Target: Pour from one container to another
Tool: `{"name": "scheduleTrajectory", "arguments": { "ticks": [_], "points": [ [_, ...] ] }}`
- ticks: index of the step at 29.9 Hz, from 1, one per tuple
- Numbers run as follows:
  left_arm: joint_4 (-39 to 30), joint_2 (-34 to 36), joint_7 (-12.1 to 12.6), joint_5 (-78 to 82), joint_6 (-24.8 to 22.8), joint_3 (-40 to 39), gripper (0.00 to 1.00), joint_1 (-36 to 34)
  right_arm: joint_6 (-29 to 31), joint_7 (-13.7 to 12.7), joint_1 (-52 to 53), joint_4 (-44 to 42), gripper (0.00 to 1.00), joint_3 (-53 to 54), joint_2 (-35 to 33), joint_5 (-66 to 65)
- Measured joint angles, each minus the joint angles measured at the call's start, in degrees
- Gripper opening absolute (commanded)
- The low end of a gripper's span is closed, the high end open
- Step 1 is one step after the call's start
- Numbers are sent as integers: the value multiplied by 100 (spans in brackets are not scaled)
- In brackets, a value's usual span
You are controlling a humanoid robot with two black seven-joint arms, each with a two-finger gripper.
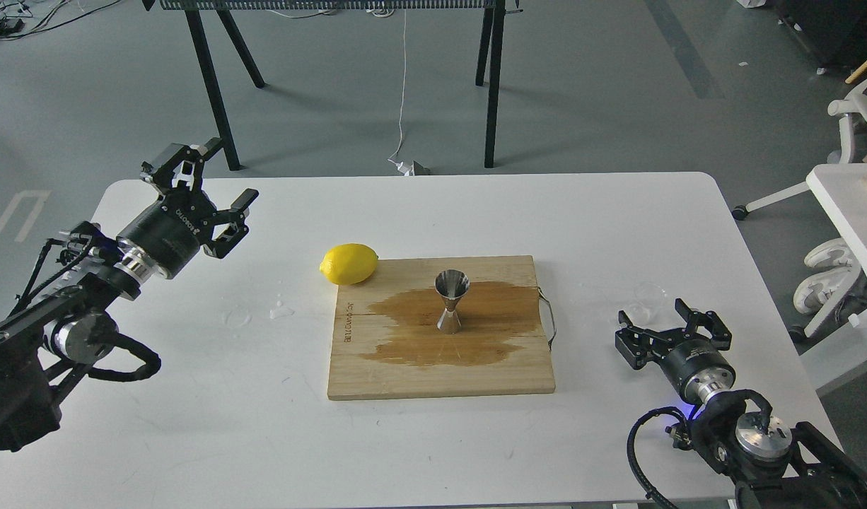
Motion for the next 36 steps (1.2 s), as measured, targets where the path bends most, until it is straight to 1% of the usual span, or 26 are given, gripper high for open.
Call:
{"name": "scheduleTrajectory", "arguments": {
  "ticks": [4, 10, 18, 21, 23, 27, 32, 36],
  "points": [
    [0, 0, 0, 4, 0, 0, 90, 0, 123, -1, -148, 261, 98, -107, -31, -2],
    [57, 3, 0, 9, 0, 0, 91, 0, 118, 24, -561, 823, 98, -51, -198, 13],
    [184, 3, 0, 2, 0, 5, 92, 1, 113, 53, -1460, 2211, 98, 366, -782, 41],
    [188, -2, 0, -24, 0, -2, 92, 12, 162, 68, -1561, 2655, 98, 514, -1037, 33],
    [195, -2, 0, -53, 0, -11, 92, 17, 169, 69, -1475, 2778, 98, 565, -1144, 10],
    [297, -6, 0, -122, -1, -52, 93, 18, 183, 70, -816, 2675, 98, 554, -1248, -152],
    [568, -15, 1, -465, 0, -67, 94, 37, 198, 70, 122, 1928, 98, 483, -1197, -856],
    [649, -15, 1, -575, 0, -68, 94, 40, 432, 70, 565, 1447, 98, 306, -1087, -1083]
  ]
}}
